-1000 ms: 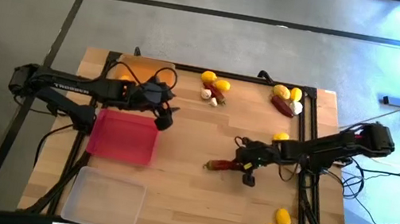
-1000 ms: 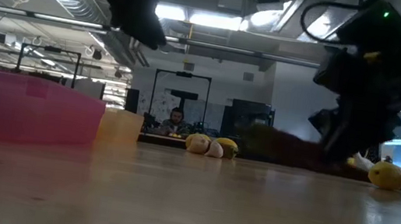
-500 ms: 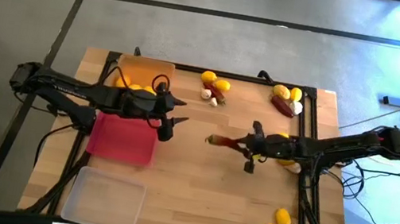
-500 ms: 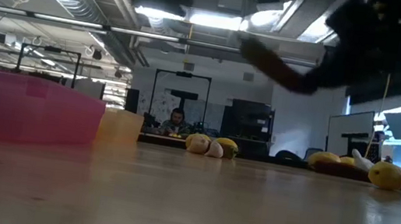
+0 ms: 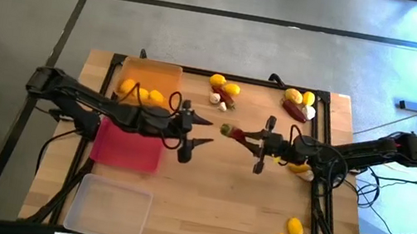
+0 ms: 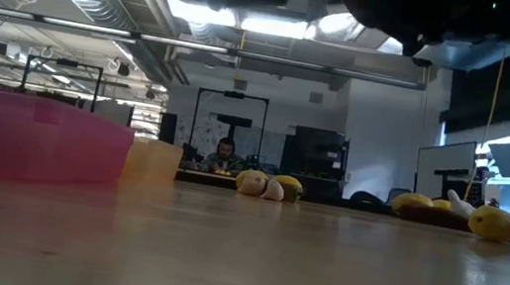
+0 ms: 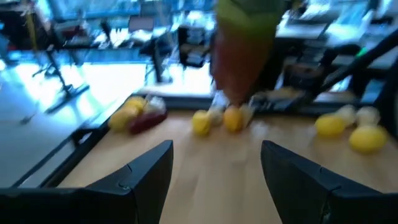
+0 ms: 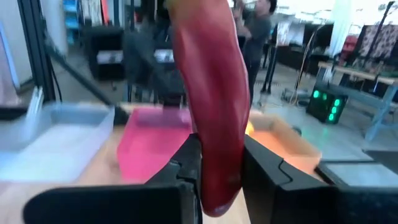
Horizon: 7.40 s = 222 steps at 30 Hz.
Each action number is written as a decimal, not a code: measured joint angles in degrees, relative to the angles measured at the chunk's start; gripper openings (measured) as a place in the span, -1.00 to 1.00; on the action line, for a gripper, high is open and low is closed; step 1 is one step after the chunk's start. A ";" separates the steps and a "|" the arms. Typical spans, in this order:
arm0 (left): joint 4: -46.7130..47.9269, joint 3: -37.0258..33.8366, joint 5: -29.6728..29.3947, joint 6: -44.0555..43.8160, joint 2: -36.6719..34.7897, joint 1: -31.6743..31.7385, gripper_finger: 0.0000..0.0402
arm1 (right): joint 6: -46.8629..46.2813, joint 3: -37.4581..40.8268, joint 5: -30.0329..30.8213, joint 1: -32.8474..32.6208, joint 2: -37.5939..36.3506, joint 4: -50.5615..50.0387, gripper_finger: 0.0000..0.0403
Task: Sort produce into baskets
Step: Put the bottom chilli pepper into the pink bin, then put the left chilli pepper into the pink bin
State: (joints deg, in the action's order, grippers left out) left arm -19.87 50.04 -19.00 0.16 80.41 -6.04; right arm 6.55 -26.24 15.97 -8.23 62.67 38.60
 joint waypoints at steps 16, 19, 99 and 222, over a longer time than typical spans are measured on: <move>-26.50 0.00 5.74 -3.45 11.34 0.17 0.19 | -0.35 0.00 -5.32 0.00 6.30 7.93 -0.64; -26.19 0.00 5.81 -4.06 11.34 0.24 0.19 | -0.28 0.00 -5.36 0.00 7.49 9.67 -0.64; 86.07 -9.14 9.66 -73.21 -17.88 -8.83 -0.38 | -6.71 0.04 -8.48 0.00 7.98 -7.69 0.04; 4.81 -21.73 -5.91 -13.20 -15.37 4.98 0.02 | -4.30 -15.85 -6.71 33.04 41.12 -15.49 -0.06</move>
State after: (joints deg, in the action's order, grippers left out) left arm -15.06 28.32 -24.91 -13.04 65.03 -1.06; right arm 2.25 -42.09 9.26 24.81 103.80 23.11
